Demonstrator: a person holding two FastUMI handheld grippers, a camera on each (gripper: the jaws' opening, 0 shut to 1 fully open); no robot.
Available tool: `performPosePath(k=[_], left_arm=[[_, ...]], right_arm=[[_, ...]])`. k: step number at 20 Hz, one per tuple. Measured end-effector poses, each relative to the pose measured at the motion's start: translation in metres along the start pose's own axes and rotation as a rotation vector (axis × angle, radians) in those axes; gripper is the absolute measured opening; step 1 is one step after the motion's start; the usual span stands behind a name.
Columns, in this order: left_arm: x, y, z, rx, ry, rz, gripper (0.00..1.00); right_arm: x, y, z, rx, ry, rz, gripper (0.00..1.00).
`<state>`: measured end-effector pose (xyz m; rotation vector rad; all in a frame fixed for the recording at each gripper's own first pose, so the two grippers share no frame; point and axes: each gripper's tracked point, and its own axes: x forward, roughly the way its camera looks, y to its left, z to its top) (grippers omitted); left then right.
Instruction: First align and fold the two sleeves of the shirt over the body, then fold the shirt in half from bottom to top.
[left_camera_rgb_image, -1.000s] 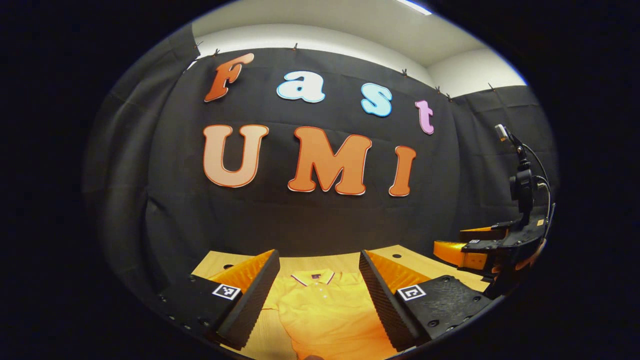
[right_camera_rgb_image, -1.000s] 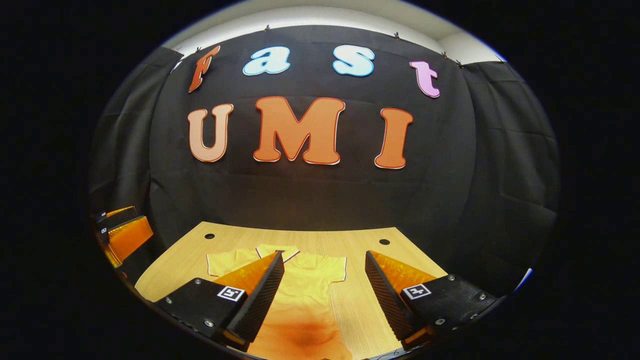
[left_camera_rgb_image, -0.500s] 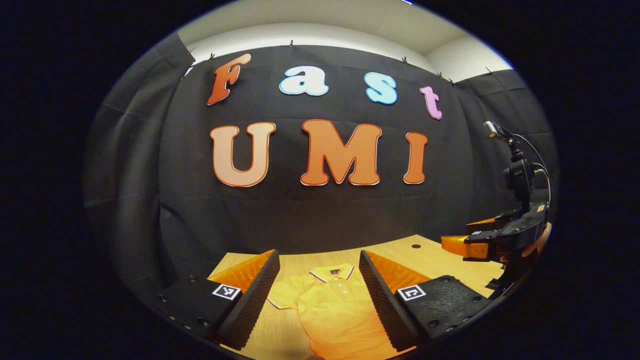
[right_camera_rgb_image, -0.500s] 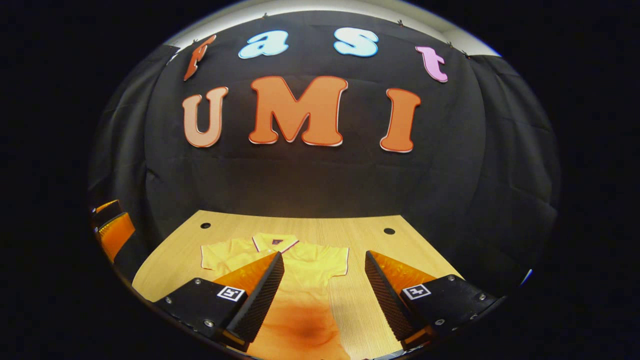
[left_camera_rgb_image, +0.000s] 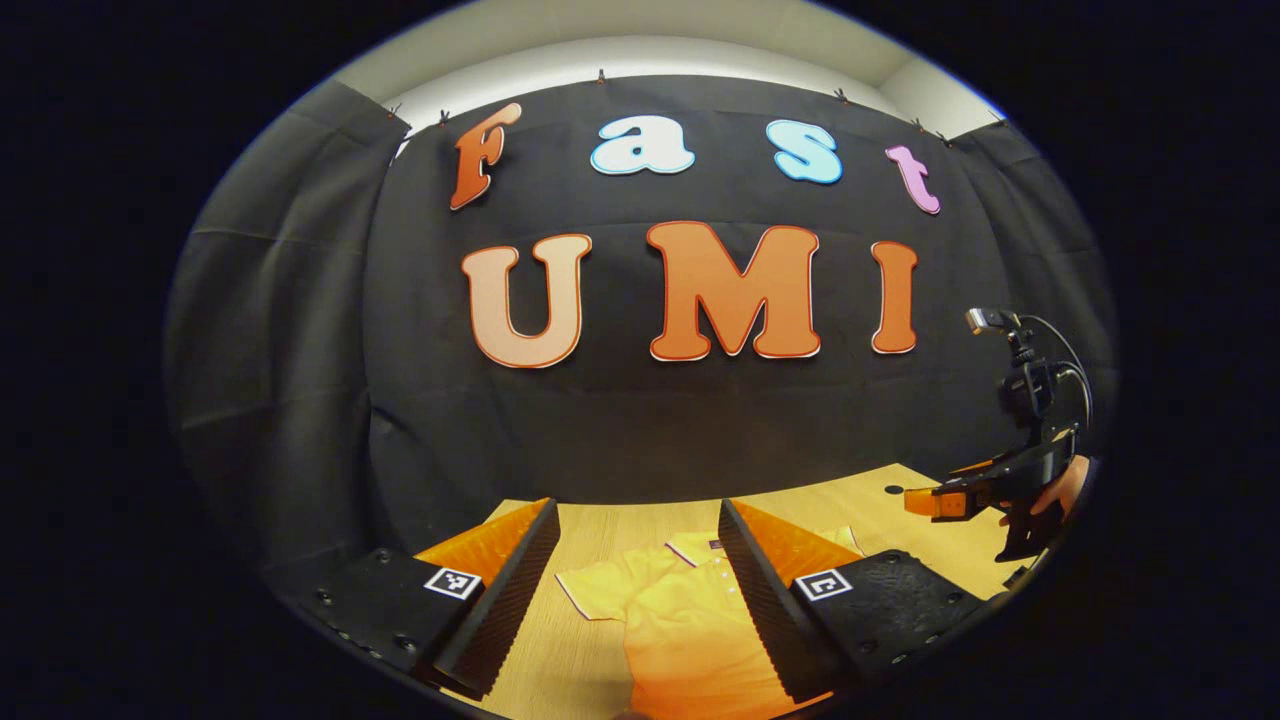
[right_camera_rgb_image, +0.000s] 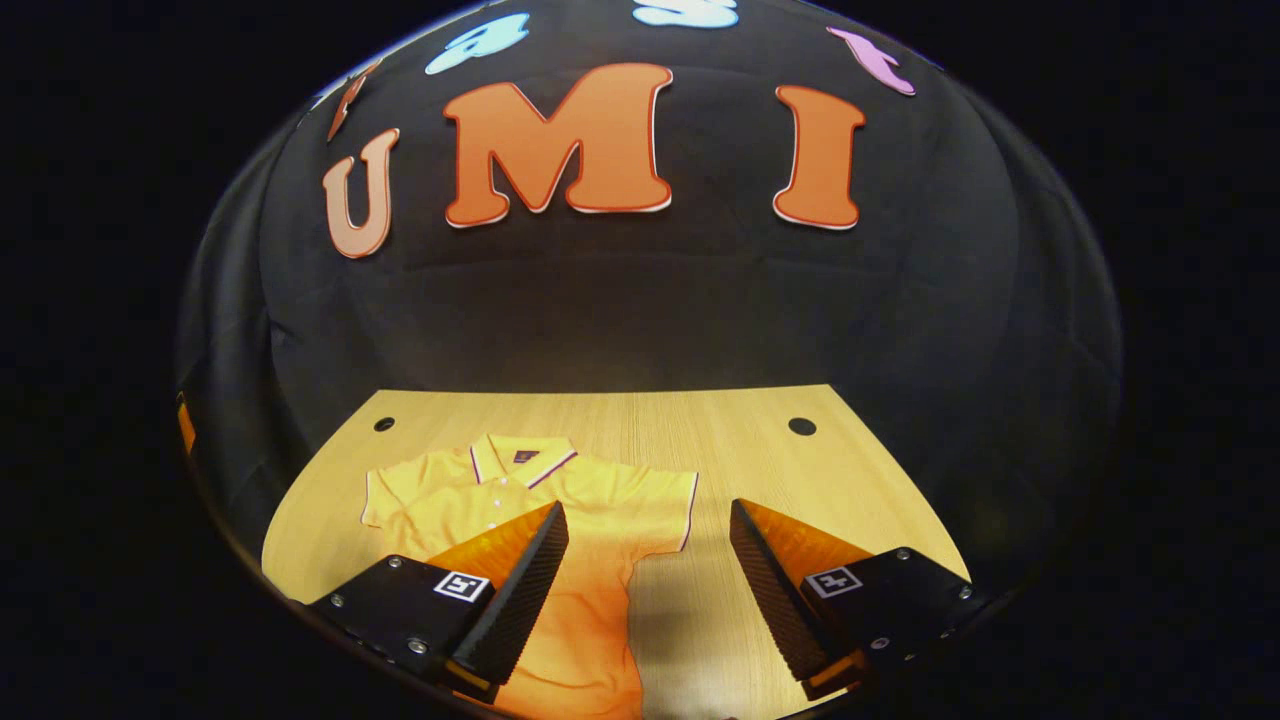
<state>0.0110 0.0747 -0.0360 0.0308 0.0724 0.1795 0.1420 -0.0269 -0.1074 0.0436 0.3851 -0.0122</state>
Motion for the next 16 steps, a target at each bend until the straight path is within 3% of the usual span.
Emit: performPosePath(k=[10,16], left_arm=[[-0.021,0.016,-0.029,0.030,0.113,0.207,0.97],[-0.039,0.004,-0.054,0.023,0.192,0.253,0.96]], right_arm=[[0.107,-0.022,-0.037,-0.031,0.262,0.037,1.00],[0.151,-0.031,-0.056,-0.041,0.413,0.069,0.95]])
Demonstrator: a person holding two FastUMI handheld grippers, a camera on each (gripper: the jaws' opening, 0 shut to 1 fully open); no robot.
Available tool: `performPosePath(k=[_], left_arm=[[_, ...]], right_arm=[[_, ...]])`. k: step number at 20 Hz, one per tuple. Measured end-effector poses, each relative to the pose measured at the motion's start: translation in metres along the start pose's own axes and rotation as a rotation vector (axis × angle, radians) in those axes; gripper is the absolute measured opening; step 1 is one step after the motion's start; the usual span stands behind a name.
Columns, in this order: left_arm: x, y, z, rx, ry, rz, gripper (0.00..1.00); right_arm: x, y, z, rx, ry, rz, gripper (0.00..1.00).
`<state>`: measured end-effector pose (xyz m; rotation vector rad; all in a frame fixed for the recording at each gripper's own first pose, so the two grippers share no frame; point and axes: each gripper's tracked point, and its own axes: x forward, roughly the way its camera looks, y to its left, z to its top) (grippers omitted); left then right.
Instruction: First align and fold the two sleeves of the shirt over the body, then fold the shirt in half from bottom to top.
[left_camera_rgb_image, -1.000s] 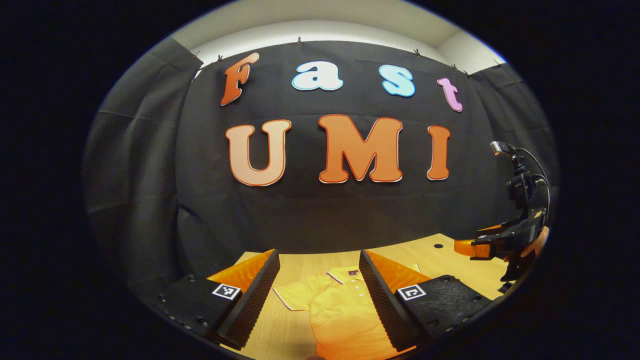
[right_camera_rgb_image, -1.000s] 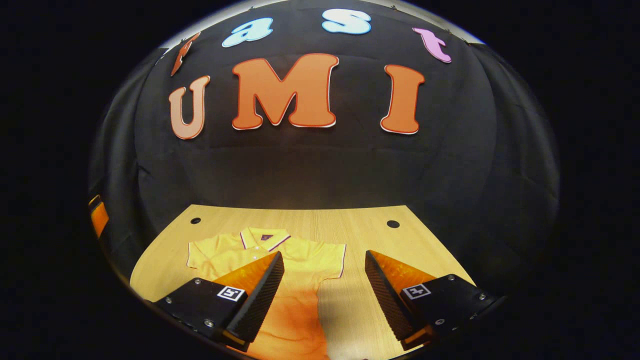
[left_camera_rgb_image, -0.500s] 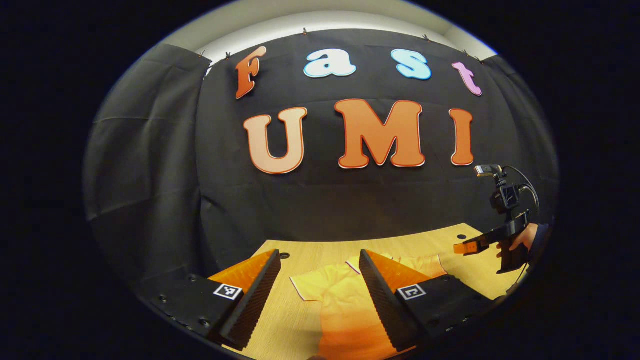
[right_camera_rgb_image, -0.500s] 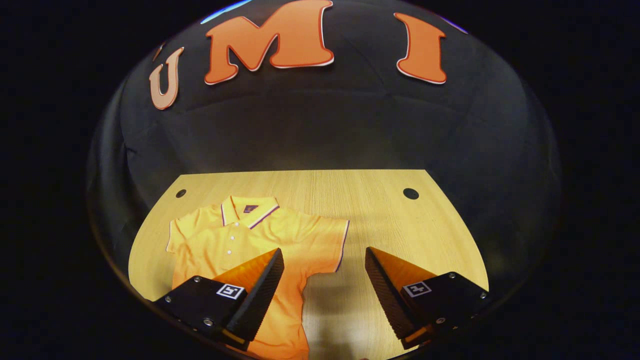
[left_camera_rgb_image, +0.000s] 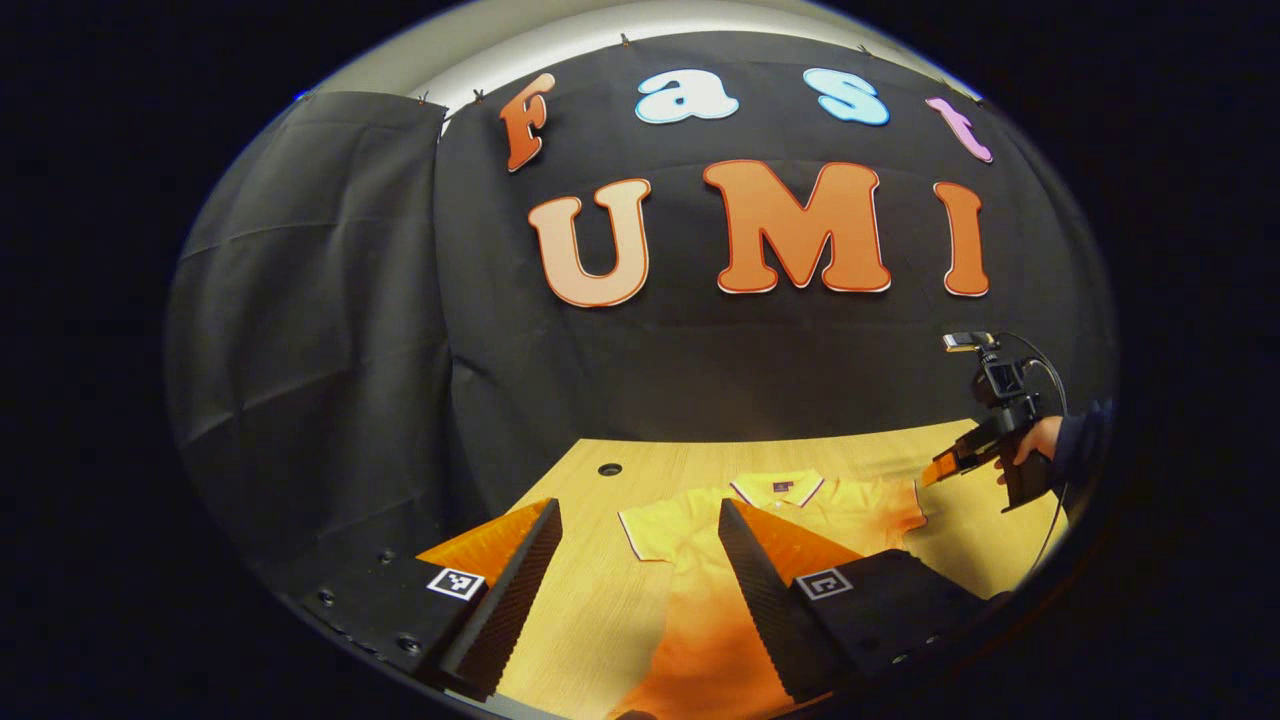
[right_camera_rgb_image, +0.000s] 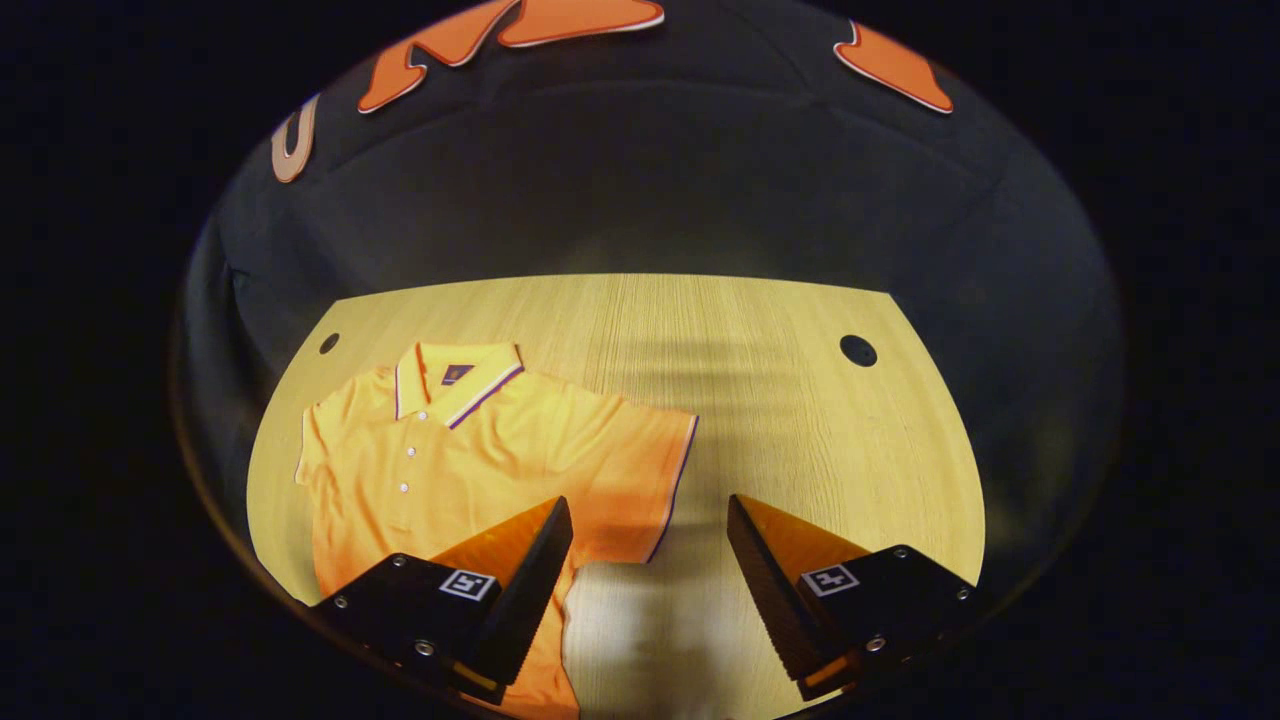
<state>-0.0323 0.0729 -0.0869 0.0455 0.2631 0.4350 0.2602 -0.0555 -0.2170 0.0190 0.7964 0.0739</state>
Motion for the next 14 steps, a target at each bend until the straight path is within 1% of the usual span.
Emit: performPosePath(k=[1,3,4,5,6,8,10,11,13,14], left_arm=[[-0.003,-0.001,-0.003,0.004,0.010,0.007,0.97],[-0.008,-0.003,-0.009,0.009,0.030,0.021,0.98],[-0.010,-0.003,-0.012,0.010,0.040,0.027,0.98],[-0.011,-0.004,-0.012,0.010,0.046,0.033,0.98],[-0.013,-0.005,-0.014,0.010,0.052,0.039,0.99],[-0.014,-0.007,-0.014,0.011,0.060,0.048,0.98],[-0.013,-0.011,-0.016,0.015,0.067,0.050,0.98],[-0.012,-0.014,-0.016,0.015,0.072,0.047,0.99],[-0.010,-0.019,-0.020,0.018,0.086,0.037,0.99],[-0.011,-0.021,-0.021,0.021,0.091,0.032,0.99]], right_arm=[[0.009,-0.001,-0.001,0.007,0.031,0.011,0.94],[0.029,-0.005,-0.004,0.018,0.102,0.021,0.88],[0.037,-0.008,-0.007,0.026,0.144,0.022,0.83],[0.045,-0.010,-0.009,0.034,0.181,0.022,0.81],[0.052,-0.011,-0.012,0.044,0.214,0.022,0.77],[0.064,-0.009,-0.017,0.043,0.273,0.025,0.73],[0.075,-0.009,-0.020,0.010,0.310,0.011,0.73],[0.080,-0.008,-0.022,0.008,0.329,0.010,0.73],[0.086,-0.001,-0.030,0.032,0.377,0.030,0.72],[0.088,-0.004,-0.033,0.024,0.406,0.020,0.72]])
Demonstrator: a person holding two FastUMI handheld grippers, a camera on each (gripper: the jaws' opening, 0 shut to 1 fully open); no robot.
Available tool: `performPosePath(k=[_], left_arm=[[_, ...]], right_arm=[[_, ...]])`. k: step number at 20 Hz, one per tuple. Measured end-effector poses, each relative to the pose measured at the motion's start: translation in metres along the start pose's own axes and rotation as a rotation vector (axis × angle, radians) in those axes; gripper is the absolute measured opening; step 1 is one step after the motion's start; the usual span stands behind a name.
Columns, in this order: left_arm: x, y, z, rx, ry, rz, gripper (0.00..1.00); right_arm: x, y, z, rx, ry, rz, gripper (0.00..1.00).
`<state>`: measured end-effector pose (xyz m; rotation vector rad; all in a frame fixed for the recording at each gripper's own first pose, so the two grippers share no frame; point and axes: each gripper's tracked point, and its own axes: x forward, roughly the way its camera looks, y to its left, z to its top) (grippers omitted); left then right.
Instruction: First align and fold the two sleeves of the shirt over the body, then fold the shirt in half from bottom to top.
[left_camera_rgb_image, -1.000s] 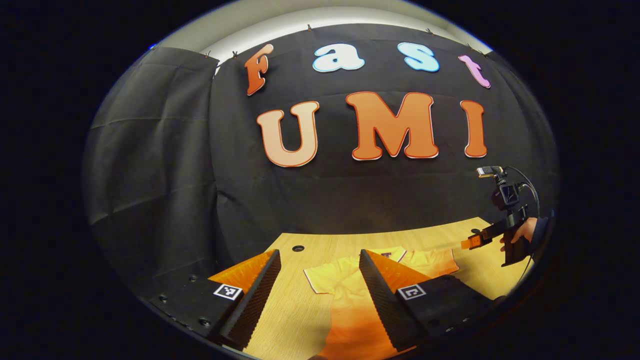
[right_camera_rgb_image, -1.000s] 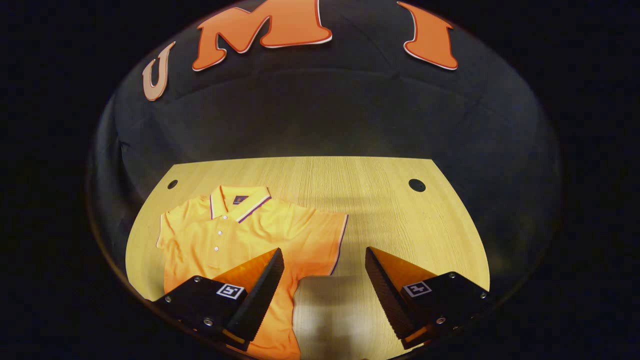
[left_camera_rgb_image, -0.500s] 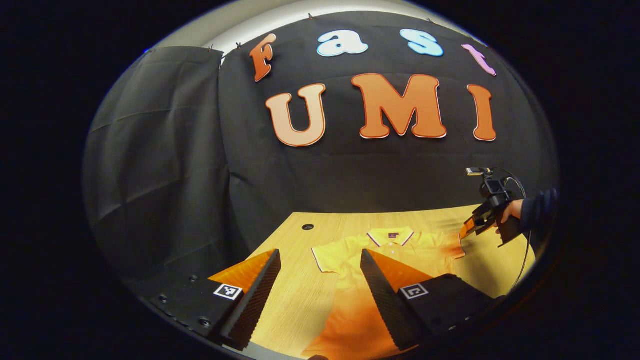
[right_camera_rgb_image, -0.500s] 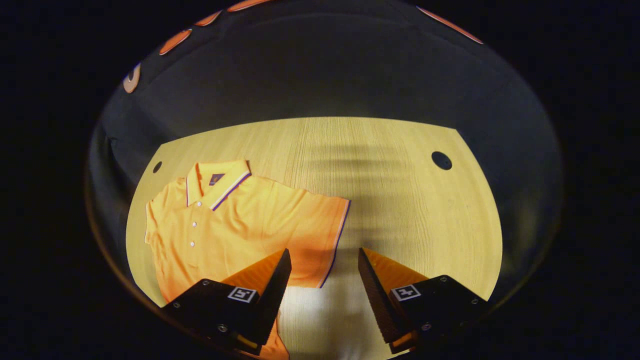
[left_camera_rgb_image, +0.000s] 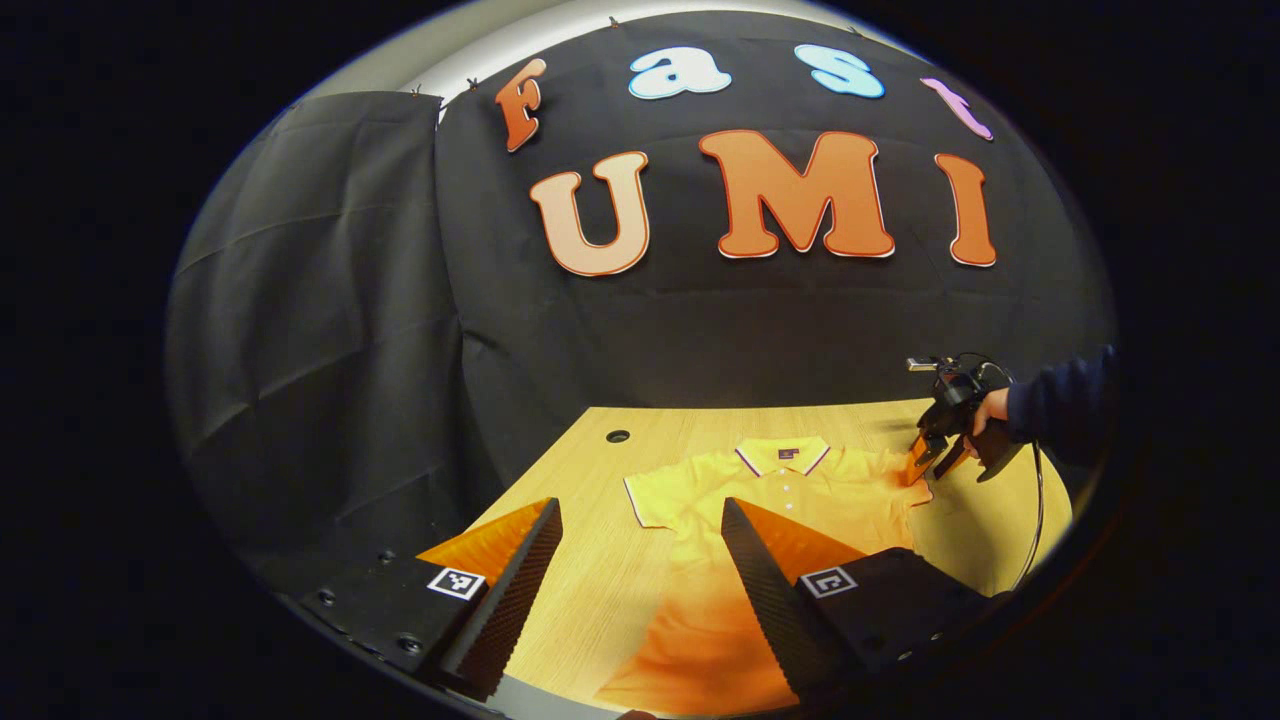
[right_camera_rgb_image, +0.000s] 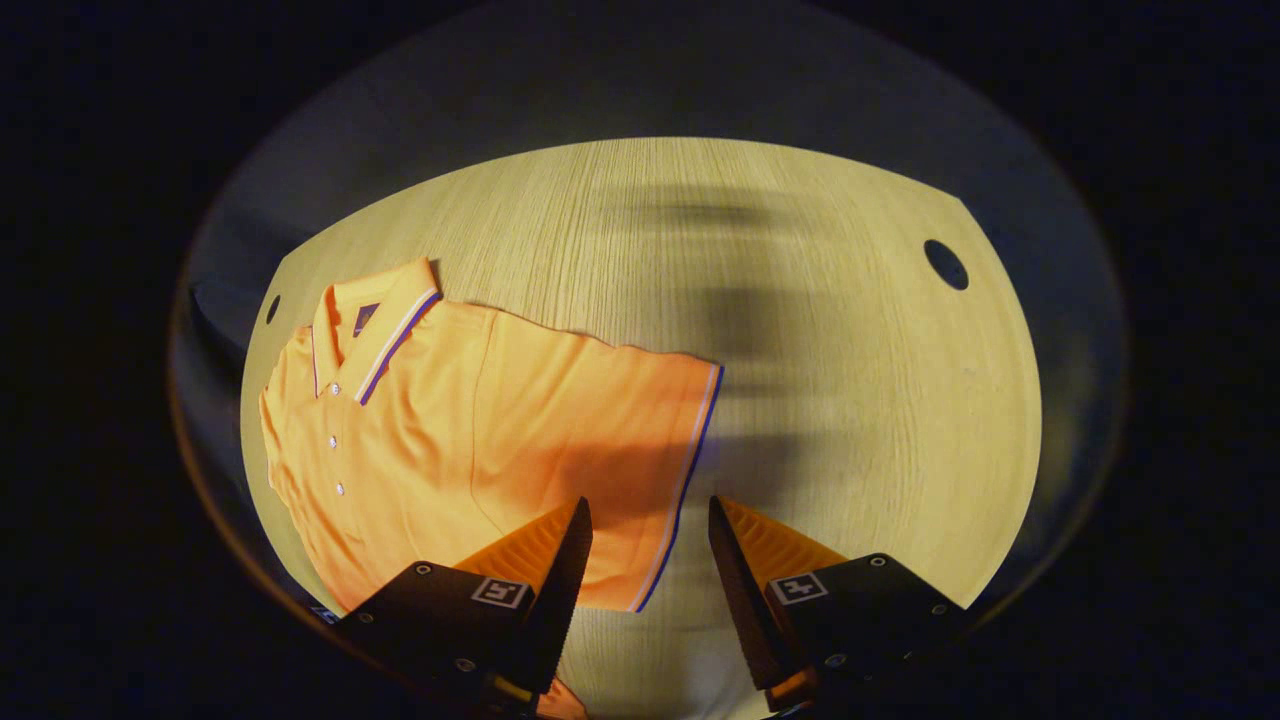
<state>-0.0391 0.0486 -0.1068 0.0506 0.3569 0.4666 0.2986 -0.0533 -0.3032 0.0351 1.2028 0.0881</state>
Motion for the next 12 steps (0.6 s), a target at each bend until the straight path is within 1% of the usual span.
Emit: performPosePath(k=[1,3,4,5,6,7,8,10,12], left_arm=[[0.002,-0.003,0.000,0.003,0.005,-0.003,0.99],[0.006,-0.006,-0.003,0.006,0.016,-0.008,0.98],[0.007,-0.006,-0.005,0.005,0.021,-0.009,0.98],[0.009,-0.007,-0.006,0.002,0.023,-0.011,0.98],[0.011,-0.008,-0.005,-0.002,0.024,-0.014,0.99],[0.013,-0.010,-0.003,-0.006,0.019,-0.015,0.99],[0.014,-0.011,-0.001,-0.006,0.015,-0.016,0.99],[0.016,-0.011,0.001,-0.004,0.006,-0.017,0.98],[0.014,-0.007,-0.001,-0.008,0.005,-0.014,0.98]], right_arm=[[0.007,-0.004,0.003,0.003,-0.027,-0.021,0.72],[0.002,-0.002,0.006,0.010,-0.015,-0.037,0.53],[0.004,-0.002,0.004,-0.018,-0.004,-0.038,0.52],[0.002,0.003,0.005,-0.029,-0.011,-0.034,0.46],[0.001,0.007,0.004,-0.034,-0.012,-0.036,0.31],[0.002,0.010,0.006,-0.054,-0.026,-0.024,0.24],[0.003,0.009,0.005,-0.059,-0.026,-0.018,0.12],[-0.002,0.019,0.005,-0.013,-0.013,0.056,0.10],[-0.014,0.027,0.017,0.004,-0.056,0.114,0.03]])
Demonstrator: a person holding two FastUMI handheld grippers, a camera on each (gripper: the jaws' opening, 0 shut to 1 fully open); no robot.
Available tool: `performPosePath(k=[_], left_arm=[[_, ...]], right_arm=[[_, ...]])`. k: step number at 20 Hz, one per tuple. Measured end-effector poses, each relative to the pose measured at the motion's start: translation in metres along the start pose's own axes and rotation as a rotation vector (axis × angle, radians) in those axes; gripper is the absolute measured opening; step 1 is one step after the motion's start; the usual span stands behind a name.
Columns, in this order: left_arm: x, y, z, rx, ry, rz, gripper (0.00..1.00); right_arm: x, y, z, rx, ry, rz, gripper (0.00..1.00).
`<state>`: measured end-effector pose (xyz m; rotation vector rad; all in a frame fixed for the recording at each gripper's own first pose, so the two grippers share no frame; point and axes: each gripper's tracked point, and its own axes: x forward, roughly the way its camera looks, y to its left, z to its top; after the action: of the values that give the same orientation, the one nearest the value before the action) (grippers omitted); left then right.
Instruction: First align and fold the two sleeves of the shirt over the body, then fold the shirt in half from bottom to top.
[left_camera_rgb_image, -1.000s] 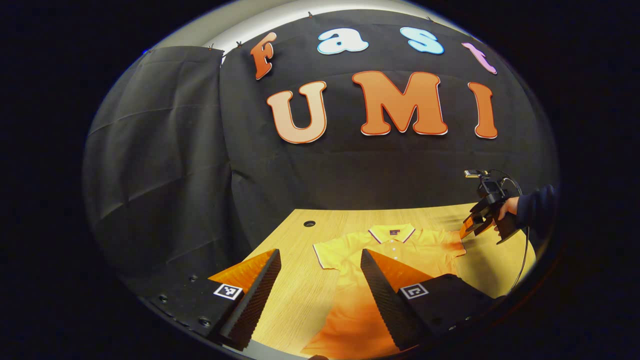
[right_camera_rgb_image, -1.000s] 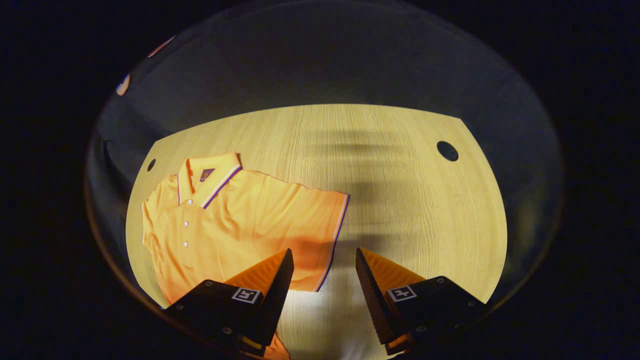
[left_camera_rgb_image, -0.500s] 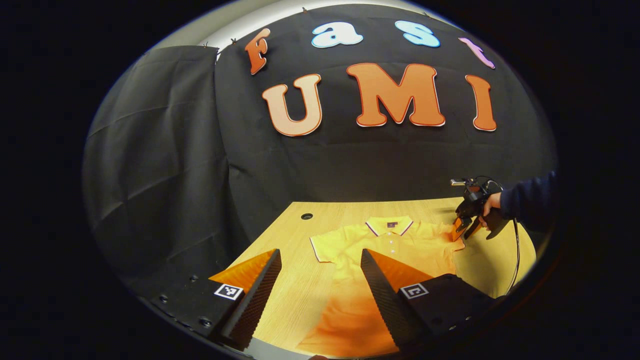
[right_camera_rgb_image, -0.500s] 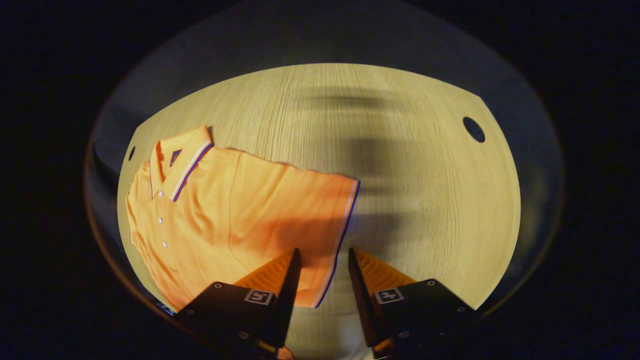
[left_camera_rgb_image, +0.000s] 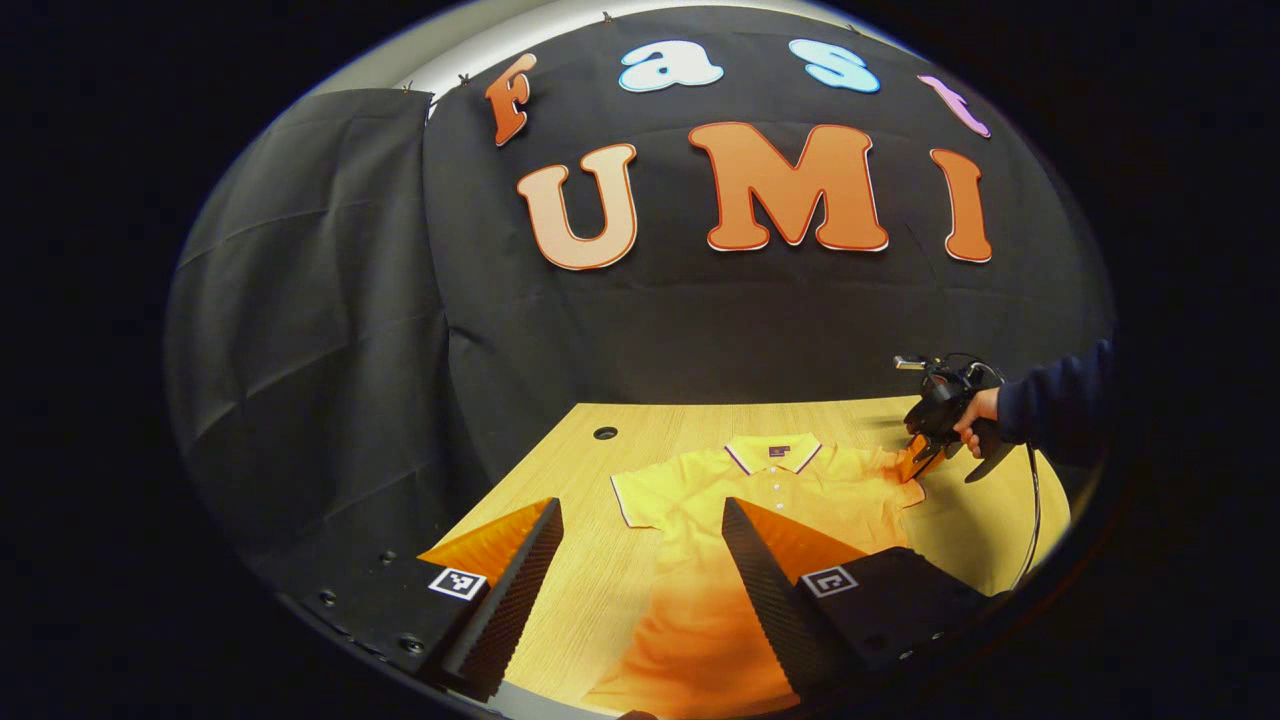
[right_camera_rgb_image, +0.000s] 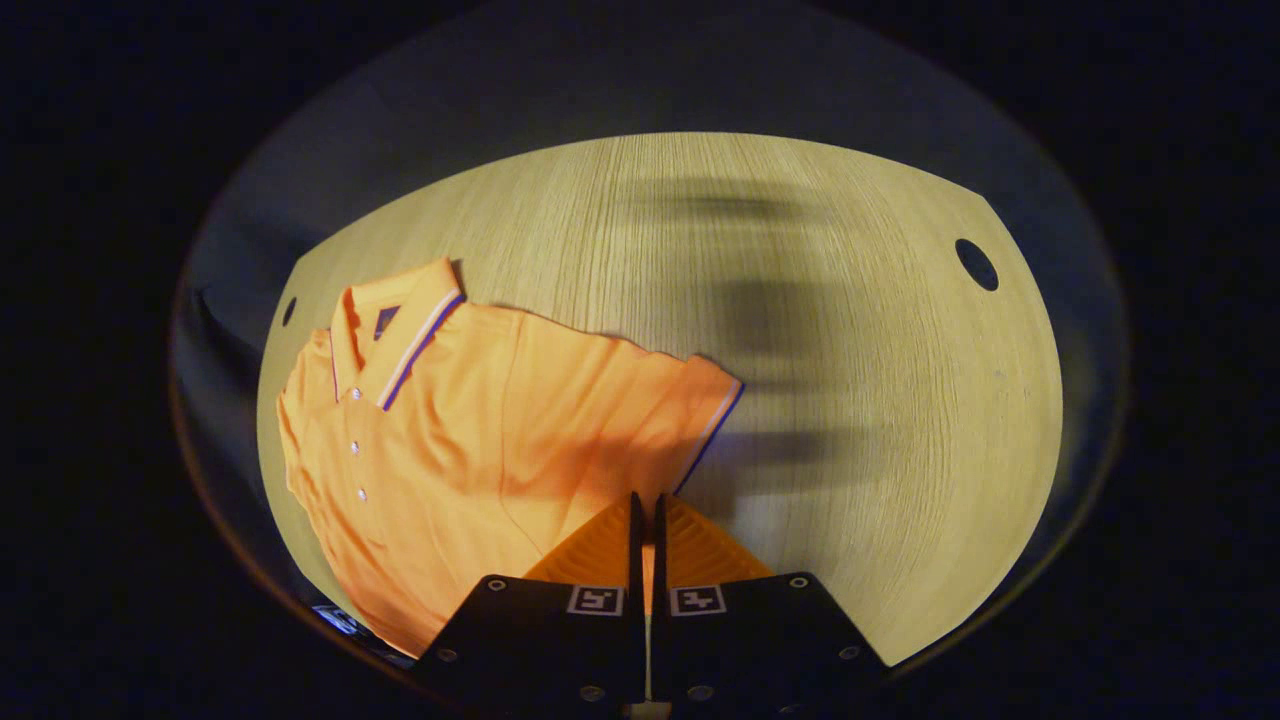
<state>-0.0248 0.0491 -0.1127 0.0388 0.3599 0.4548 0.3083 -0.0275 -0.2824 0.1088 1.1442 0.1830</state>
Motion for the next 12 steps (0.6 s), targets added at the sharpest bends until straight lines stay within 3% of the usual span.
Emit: performPosePath(k=[12], left_arm=[[0.004,0.020,-0.013,-0.054,0.030,0.033,0.99]], right_arm=[[-0.029,0.081,0.023,-0.026,-0.048,0.157,0.02]])
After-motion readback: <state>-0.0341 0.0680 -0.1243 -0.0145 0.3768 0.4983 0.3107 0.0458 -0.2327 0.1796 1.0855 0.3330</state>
